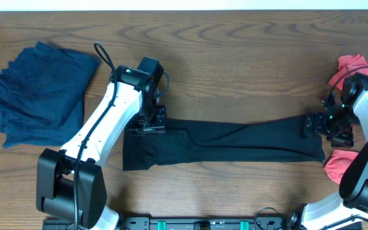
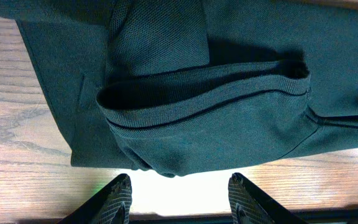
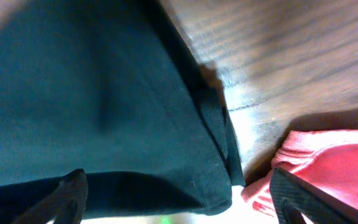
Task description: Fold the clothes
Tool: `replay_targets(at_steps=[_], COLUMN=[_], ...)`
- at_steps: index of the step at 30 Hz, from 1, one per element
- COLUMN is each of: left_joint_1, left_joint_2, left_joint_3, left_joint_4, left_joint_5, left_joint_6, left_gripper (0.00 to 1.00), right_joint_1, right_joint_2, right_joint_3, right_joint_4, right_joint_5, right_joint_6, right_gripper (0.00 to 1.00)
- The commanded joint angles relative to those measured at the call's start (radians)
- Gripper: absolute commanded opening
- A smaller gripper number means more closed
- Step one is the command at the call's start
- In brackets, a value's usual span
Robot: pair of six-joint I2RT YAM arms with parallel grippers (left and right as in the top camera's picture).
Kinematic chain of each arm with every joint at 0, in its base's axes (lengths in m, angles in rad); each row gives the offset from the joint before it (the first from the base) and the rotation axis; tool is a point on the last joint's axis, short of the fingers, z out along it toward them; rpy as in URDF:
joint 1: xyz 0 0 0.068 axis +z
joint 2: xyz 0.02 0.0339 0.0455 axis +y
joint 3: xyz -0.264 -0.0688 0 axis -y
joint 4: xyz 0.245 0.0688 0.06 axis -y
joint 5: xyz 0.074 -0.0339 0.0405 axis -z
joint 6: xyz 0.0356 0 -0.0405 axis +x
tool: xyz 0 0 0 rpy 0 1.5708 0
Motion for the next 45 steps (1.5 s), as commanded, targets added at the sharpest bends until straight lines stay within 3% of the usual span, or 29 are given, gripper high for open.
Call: replay_targets(at_steps=[1,6,10,11,15,16,22,31,45], left_joint_1=[0.000,0.000,0.000,0.000,0.000,0.000,0.001,0.001,0.000], left_joint_2=[-0.007,-0.007,-0.007,-0.007,-0.007,-0.007,-0.007,-0.007,-0.007], left_joint_3=[0.013,0.013,0.013,0.013,0.013,0.013,0.013,0.013,0.013], left_joint_4=[-0.002,-0.002,-0.002,-0.002,-0.003,-0.003,0.006,0.006,0.032], left_joint_5=[-0.016,-0.016,-0.016,-0.016,-0.016,-0.016,-0.016,-0.016,-0.016], left_joint_6=[-0.006,-0.006,-0.006,-0.006,-0.006,-0.006,-0.006,-0.006,-0.006], left_gripper=[0.53,0.52,0.52,0.52,0.52,0.52,0.52,0.53,0.57], right_joint_1=[-0.020,-0.021,-0.021,-0.021,-0.021,-0.021,-0.026,0.021,0.489], right_joint_2=[-0.009,-0.009,-0.009,-0.009,-0.009,-0.009,-0.009,-0.011,-0.015], right_joint_3=[-0.047,-0.117,-0.175,-0.193,-0.186,-0.175,-0.021,0.208,0.211], right_joint_4=[0.042,0.110,0.166,0.187,0.199,0.200,0.143,-0.103,-0.221], right_joint_5=[-0.062,-0.085,-0.132,-0.137,-0.132,-0.133,-0.081,0.013,0.018], right_joint_6=[-0.021,-0.024,-0.024,-0.024,-0.023,-0.023,0.036,0.014,0.006], right_gripper=[0.95,0.94,0.86,0.74,0.09,0.03,0.01,0.01,0.01])
